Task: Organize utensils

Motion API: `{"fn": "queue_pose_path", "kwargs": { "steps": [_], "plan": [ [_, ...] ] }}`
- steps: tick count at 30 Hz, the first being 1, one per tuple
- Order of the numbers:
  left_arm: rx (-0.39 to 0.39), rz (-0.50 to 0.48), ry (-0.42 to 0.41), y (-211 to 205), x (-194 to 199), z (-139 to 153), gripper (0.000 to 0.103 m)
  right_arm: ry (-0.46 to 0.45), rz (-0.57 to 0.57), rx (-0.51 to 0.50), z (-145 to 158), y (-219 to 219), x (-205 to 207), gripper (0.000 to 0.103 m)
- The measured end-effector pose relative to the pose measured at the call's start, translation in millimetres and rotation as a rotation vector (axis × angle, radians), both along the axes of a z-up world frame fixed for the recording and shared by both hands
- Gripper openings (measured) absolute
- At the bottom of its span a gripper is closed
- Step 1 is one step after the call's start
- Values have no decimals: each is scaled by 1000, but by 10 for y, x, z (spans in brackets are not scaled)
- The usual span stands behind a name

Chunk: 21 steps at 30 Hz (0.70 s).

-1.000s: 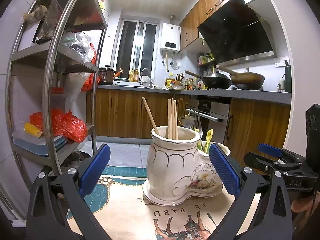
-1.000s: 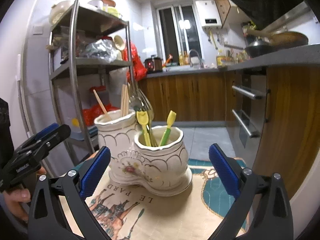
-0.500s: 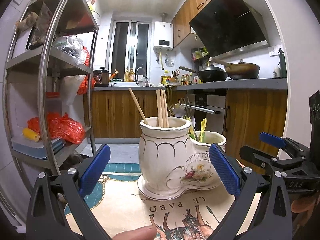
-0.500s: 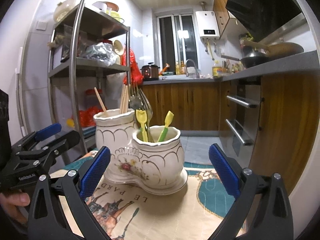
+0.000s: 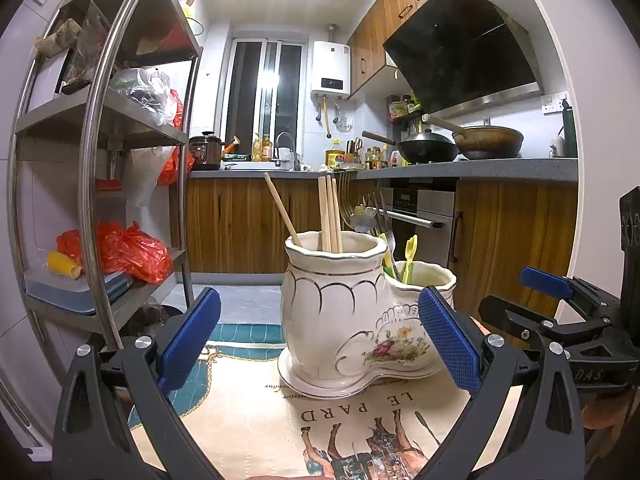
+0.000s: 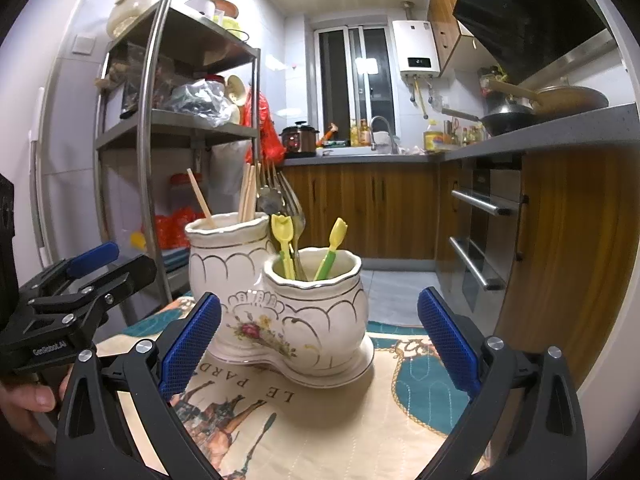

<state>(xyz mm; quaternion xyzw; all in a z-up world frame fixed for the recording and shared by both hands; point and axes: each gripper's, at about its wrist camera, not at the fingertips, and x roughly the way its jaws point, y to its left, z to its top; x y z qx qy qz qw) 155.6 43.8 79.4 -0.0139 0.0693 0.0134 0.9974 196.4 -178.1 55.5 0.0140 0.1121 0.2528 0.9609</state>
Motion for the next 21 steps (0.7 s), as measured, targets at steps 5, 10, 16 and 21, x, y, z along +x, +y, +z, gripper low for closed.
{"fn": "queue_pose_path", "kwargs": {
  "steps": [5, 10, 16, 21],
  "plan": [
    [2, -3, 6, -7, 1, -4, 98, -4, 8, -7, -5, 7, 2, 98],
    [4, -6, 12, -12, 8, -16, 98, -5, 6, -7, -5, 7, 9, 98],
    [3, -5, 13, -14, 13, -16, 98, -4, 9, -8, -5, 3, 9, 98],
    [3, -6, 12, -13, 11, -16, 98, -3, 8, -7, -5, 4, 12, 98]
  ]
}}
